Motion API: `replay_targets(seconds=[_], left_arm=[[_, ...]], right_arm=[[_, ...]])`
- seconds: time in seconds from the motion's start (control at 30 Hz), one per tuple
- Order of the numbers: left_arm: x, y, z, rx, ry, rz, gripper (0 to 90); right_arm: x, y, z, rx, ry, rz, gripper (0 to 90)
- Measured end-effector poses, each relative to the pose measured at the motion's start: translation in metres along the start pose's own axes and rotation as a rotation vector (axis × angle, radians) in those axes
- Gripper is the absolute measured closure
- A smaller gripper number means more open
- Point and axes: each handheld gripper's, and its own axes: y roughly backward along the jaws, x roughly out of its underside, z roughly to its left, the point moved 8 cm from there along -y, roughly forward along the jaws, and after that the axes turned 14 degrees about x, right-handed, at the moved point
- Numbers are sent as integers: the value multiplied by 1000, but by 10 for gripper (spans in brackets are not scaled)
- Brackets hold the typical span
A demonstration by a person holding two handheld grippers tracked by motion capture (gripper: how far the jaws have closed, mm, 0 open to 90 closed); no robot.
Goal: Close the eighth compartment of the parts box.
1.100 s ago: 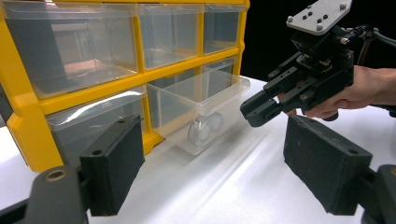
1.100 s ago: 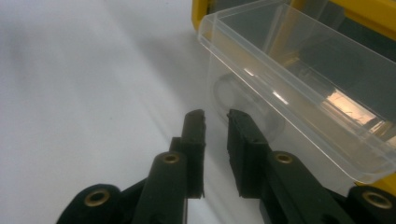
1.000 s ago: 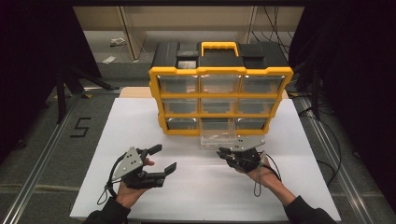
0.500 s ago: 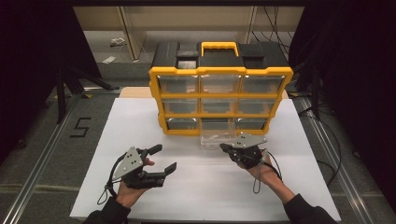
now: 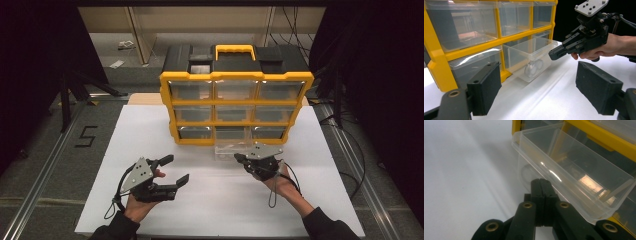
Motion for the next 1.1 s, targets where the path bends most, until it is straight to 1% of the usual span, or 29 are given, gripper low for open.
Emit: replay_targets(seconds=[0.23, 0.33, 0.47, 0.67, 1.1], left_arm=[[0, 0, 0, 0, 0, 1, 200], [0, 0, 0, 0, 0, 1, 199], [0, 0, 0, 0, 0, 1, 199], [0, 0, 0, 0, 1, 1, 200], [0, -1, 0, 0, 1, 2, 200]], right_arm=[[0, -2, -1, 10, 5, -3, 900], [0, -4, -2, 17, 13, 3, 900], [1, -6, -3, 20, 12, 9, 900], [1, -8, -4, 31, 23, 5, 900], [1, -12, -4, 47, 30, 6, 900]])
